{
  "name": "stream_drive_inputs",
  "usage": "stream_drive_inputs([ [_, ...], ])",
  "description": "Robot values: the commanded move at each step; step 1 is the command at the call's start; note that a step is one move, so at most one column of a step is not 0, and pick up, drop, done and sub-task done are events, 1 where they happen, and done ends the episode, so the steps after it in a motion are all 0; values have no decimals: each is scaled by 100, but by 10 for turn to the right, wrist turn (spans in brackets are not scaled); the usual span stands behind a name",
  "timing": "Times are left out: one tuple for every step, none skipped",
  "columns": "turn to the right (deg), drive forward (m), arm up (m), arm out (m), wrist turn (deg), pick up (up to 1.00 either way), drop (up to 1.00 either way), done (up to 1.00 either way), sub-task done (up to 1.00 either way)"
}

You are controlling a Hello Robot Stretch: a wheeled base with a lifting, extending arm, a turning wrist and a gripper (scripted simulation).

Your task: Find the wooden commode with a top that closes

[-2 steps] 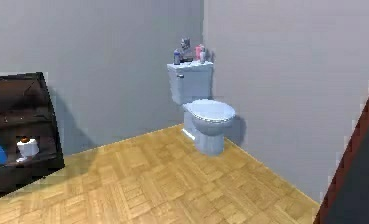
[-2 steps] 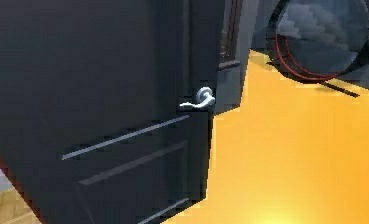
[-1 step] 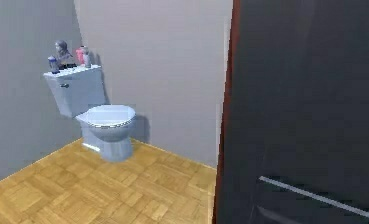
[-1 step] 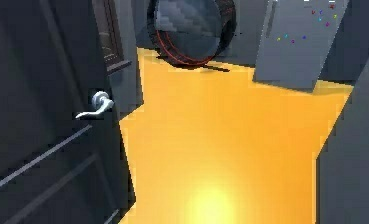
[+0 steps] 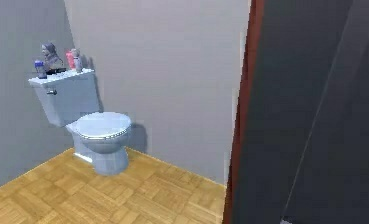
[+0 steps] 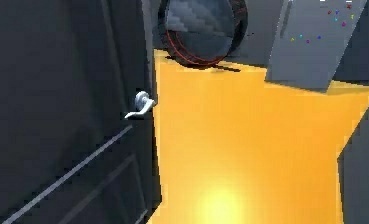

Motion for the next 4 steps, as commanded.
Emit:
stream_drive_inputs([
  [270,0,0,0,0,0,0,0,0],
  [0,5,0,0,0,0,0,0,0],
  [-450,0,0,0,0,0,0,0,0],
  [-390,0,0,0,0,0,0,0,0],
])
